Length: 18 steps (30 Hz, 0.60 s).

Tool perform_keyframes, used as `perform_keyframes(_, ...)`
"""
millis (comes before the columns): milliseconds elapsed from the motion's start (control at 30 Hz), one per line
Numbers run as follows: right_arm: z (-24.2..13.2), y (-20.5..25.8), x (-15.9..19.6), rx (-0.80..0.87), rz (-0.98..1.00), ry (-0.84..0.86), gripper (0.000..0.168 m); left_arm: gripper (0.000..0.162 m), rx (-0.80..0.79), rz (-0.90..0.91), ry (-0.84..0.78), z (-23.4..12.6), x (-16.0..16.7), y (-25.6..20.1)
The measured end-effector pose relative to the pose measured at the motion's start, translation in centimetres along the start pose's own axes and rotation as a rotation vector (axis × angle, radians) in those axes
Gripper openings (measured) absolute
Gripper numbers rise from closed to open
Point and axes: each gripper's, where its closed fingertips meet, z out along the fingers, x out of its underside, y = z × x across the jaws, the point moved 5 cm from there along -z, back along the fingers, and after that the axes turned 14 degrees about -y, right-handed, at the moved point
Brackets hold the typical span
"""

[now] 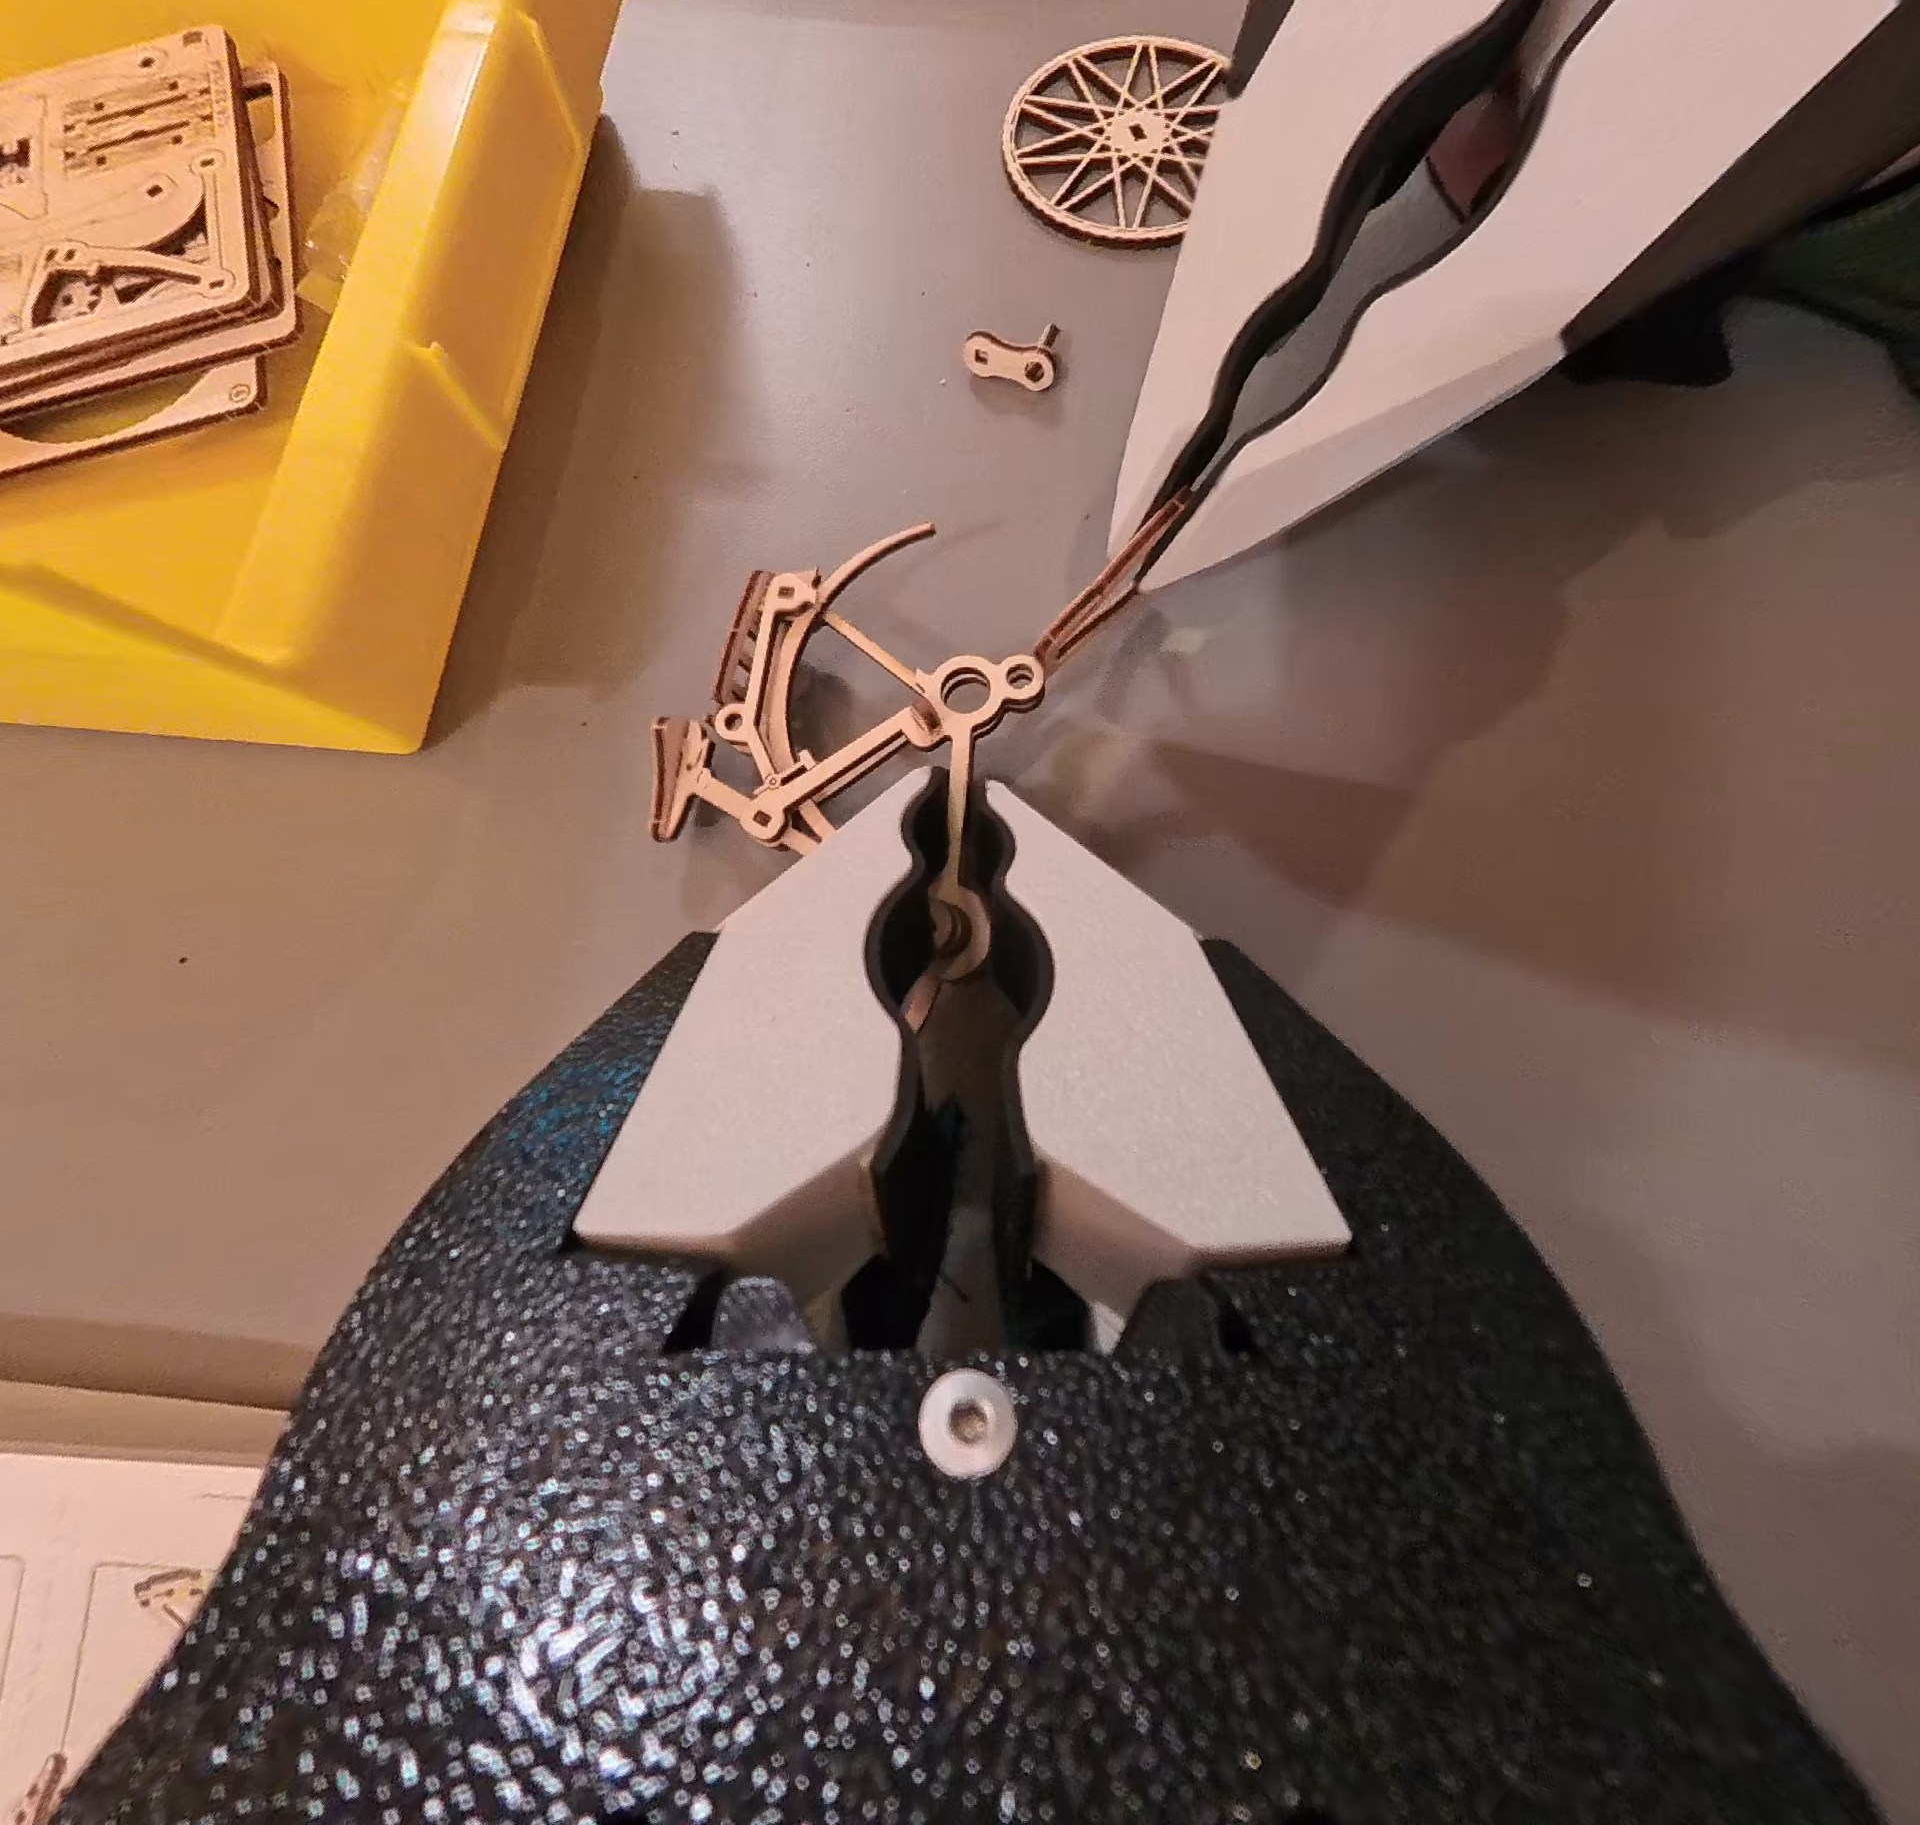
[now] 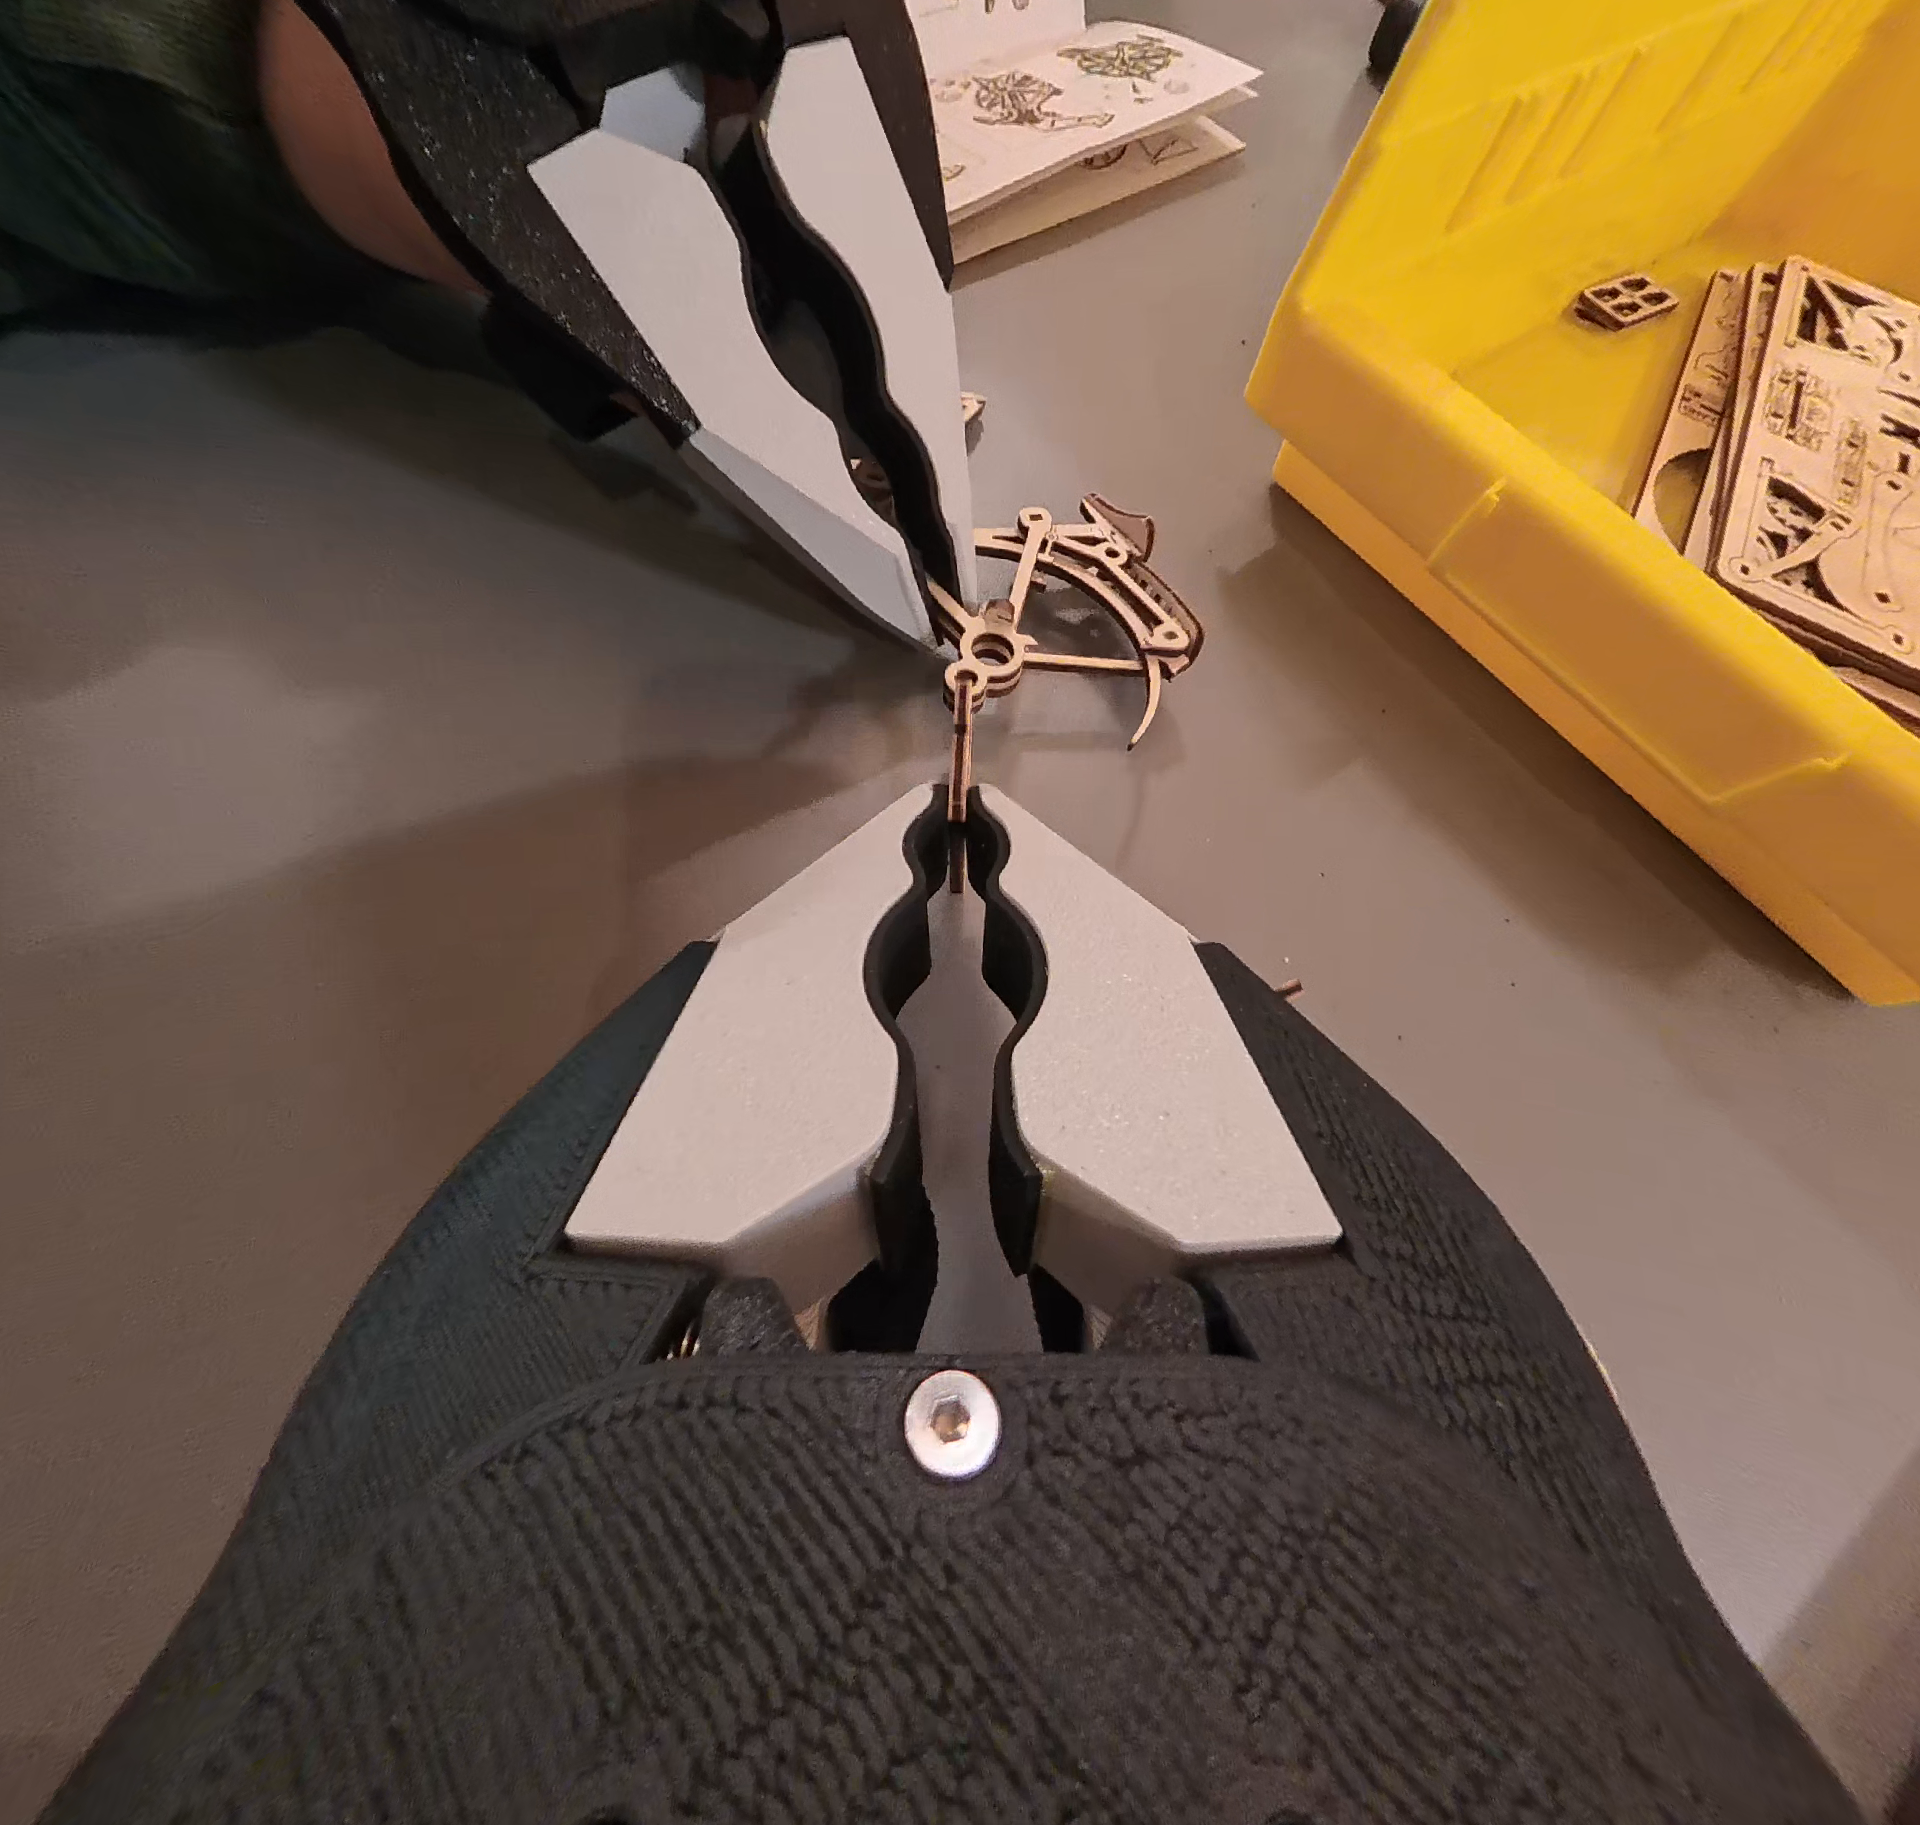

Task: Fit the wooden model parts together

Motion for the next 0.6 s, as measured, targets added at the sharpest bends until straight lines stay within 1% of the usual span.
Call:
perform_keyframes(33, 0.1, 0.0, 0.2, 0.003, 0.000, 0.018, 0.001, 0.001, 0.000, 0.001, 0.001, 0.0, 0.0, 0.0)
perform_keyframes(300, 0.5, -0.1, 0.1, 0.011, -0.010, 0.040, 0.001, 0.001, -0.029, 0.064, 0.033, 0.0, 0.1, 0.0)
perform_keyframes(433, 0.8, 0.0, 0.1, 0.008, -0.011, 0.044, 0.001, 0.001, -0.018, 0.036, 0.023, 0.0, 0.1, 0.0)
perform_keyframes(600, 1.1, 0.0, 0.1, 0.006, -0.015, 0.050, 0.000, 0.001, -0.022, 0.047, 0.029, 0.0, 0.0, 0.0)
